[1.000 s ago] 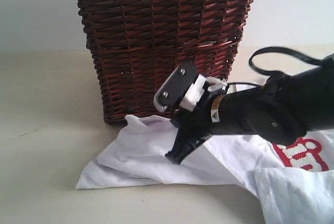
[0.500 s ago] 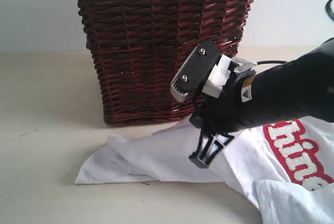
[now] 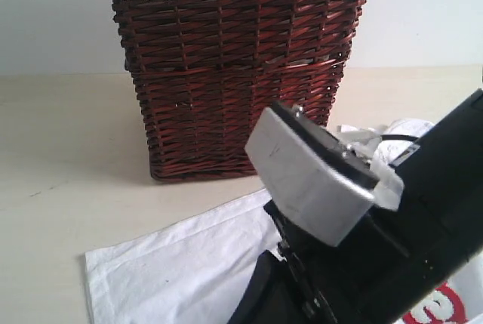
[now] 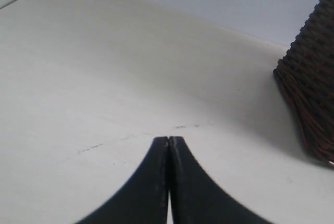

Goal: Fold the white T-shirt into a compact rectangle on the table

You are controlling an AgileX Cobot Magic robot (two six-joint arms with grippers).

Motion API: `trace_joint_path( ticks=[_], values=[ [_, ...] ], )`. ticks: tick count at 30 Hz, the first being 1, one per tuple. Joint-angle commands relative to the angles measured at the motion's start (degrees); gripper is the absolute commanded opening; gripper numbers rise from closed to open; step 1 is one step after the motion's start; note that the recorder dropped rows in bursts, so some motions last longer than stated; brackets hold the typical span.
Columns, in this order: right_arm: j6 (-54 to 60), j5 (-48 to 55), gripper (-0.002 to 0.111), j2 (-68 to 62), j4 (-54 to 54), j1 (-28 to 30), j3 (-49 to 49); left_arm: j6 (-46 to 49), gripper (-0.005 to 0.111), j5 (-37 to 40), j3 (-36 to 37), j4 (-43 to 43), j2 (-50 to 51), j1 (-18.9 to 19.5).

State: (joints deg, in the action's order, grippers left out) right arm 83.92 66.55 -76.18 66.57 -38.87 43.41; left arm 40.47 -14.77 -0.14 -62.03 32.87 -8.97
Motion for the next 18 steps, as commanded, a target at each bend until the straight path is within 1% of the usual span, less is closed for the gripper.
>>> trace_joint_path(
  ticks=[1,3,5,7,9,10,12,15,17,18],
  values=[
    [-0.6,-6.0,0.000,0.2,-4.4,0.3,-5.0,-0.2,0.000,-0.2,0.1,-0.1,0.2,-0.3],
    [-0.6,-8.6,0.007,0.2,-6.2,0.3,-7.7,-0.2,0.000,-0.2,0.1,-0.1,0.2,-0.3],
    [-0.6,-9.2,0.019,0.2,-6.6,0.3,-9.9,-0.2,0.000,-0.2,0.1,-0.1,0.2,-0.3],
    [-0.6,-9.2,0.038,0.2,-6.1,0.3,-12.0,-0.2,0.000,-0.2,0.1,-0.1,0.2,-0.3],
    [-0.6,-9.7,0.054,0.2,-5.4,0.3,-13.0,-0.2,0.000,-0.2,0.1,-0.1,0.2,-0.3],
    [-0.6,-9.7,0.059,0.2,-4.6,0.3,-13.1,-0.2,0.000,-0.2,0.1,-0.1,0.2,-0.3],
    [-0.2,-10.4,0.063,0.6,-2.7,0.3,-12.9,-0.2,0.000,-0.2,0.1,-0.1,0.2,-0.3],
    [1.8,-13.4,0.062,2.4,-2.7,0.3,-10.2,-0.2,0.000,-0.2,0.1,-0.1,0.2,-0.3],
    [1.8,-17.1,0.060,4.3,-7.1,0.4,-6.6,-0.2,0.000,-0.2,0.1,-0.1,0.2,-0.3],
    [1.2,-20.0,0.059,4.9,-11.7,0.4,-5.0,-0.2,0.000,-0.2,0.1,-0.1,0.2,-0.3]
  ],
)
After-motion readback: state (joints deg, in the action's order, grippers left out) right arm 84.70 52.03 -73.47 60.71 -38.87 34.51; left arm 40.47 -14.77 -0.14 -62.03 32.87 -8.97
